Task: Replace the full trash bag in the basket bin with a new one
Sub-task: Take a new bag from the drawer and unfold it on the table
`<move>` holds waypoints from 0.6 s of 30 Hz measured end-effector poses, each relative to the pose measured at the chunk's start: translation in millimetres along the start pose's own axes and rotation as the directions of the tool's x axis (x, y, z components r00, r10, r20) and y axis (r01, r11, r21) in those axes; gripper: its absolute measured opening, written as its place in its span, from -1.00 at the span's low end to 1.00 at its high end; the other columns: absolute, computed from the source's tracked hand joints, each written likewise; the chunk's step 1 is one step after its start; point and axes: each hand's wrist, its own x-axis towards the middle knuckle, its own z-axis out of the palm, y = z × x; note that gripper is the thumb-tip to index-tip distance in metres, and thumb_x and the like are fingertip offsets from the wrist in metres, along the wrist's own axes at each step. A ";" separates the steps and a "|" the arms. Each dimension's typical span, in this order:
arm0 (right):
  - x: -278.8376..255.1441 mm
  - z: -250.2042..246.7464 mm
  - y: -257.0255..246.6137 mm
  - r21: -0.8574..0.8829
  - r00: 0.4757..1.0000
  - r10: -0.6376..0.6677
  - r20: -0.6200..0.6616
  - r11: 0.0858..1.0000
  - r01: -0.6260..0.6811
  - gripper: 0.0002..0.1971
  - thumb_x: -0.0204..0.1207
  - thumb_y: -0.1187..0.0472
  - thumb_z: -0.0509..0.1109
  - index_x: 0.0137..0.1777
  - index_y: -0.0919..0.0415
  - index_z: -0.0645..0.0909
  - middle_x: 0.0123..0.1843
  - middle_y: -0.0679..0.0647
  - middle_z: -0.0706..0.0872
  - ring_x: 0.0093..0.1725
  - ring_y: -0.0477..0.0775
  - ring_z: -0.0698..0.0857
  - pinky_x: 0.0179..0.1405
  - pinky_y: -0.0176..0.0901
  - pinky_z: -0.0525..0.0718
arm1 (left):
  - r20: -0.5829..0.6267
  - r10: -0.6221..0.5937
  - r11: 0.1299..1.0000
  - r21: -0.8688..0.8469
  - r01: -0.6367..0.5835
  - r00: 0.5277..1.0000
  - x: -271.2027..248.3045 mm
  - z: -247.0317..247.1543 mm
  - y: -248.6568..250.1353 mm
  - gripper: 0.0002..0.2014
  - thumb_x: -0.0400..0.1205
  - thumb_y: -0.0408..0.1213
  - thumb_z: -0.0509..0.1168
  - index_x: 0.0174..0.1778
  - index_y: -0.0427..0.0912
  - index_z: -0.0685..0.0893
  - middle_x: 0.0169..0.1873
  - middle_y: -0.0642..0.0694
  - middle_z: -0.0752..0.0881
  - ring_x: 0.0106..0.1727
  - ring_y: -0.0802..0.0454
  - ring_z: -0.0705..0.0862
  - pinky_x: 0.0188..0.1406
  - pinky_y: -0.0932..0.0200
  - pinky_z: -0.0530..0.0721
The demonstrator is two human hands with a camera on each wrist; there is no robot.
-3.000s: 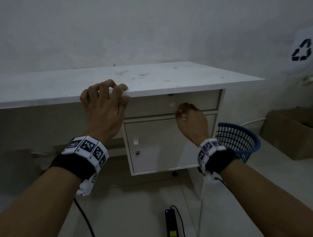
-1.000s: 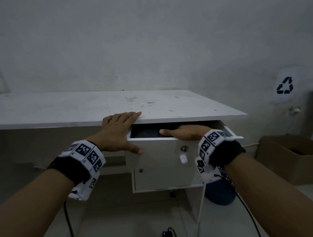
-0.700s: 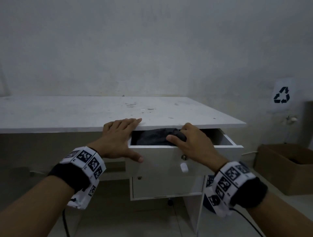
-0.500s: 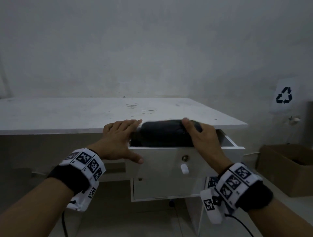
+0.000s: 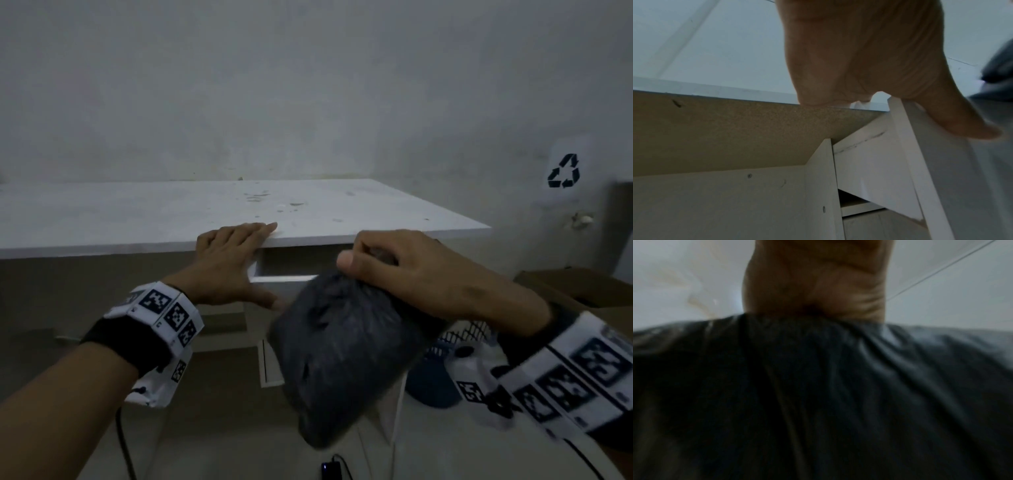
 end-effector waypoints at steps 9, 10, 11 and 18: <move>-15.5 54.1 44.4 -0.347 0.922 0.323 0.214 0.907 -0.237 -0.42 0.59 -0.36 0.04 -0.25 0.15 0.56 -0.30 -0.06 0.61 -0.24 0.03 0.62 -0.32 -0.19 0.45 | -0.026 -0.017 1.000 0.010 0.017 1.000 1.0 0.9 -1.4 0.37 -0.12 0.78 -0.07 0.64 0.20 -0.15 0.65 0.04 0.05 0.61 -0.04 0.06 0.53 -0.10 0.01; -15.4 62.8 50.5 -0.367 0.930 0.327 0.166 0.896 -0.249 -0.44 0.56 -0.38 0.08 -0.27 0.11 0.53 -0.25 -0.02 0.66 -0.22 0.03 0.65 -0.27 -0.15 0.51 | -0.031 -0.016 1.000 0.008 0.016 0.999 1.2 0.6 -1.5 0.36 -0.10 0.76 -0.03 0.64 0.20 -0.13 0.65 0.04 0.06 0.61 -0.05 0.06 0.53 -0.10 0.02; -16.0 71.6 53.7 -0.424 0.943 0.313 0.111 0.873 -0.240 -0.48 0.54 -0.39 0.11 -0.25 0.06 0.51 -0.18 0.00 0.70 -0.17 0.05 0.68 -0.22 -0.12 0.54 | -0.031 -0.018 1.000 0.002 0.018 0.999 1.0 0.1 -1.5 0.34 -0.08 0.73 0.00 0.65 0.19 -0.11 0.65 0.03 0.06 0.61 -0.05 0.06 0.53 -0.10 0.02; -11.9 106.1 66.4 -0.570 0.974 0.071 -0.216 0.801 -0.185 -0.63 0.64 -0.19 0.14 -0.12 0.09 0.55 -0.17 0.07 0.76 -0.32 0.11 0.71 -0.35 -0.17 0.45 | -0.061 -0.020 0.998 -0.058 0.016 0.998 -0.4 -2.1 -2.7 0.20 0.05 0.62 0.03 0.65 0.19 0.00 0.65 0.04 0.11 0.62 -0.03 0.08 0.53 -0.08 0.02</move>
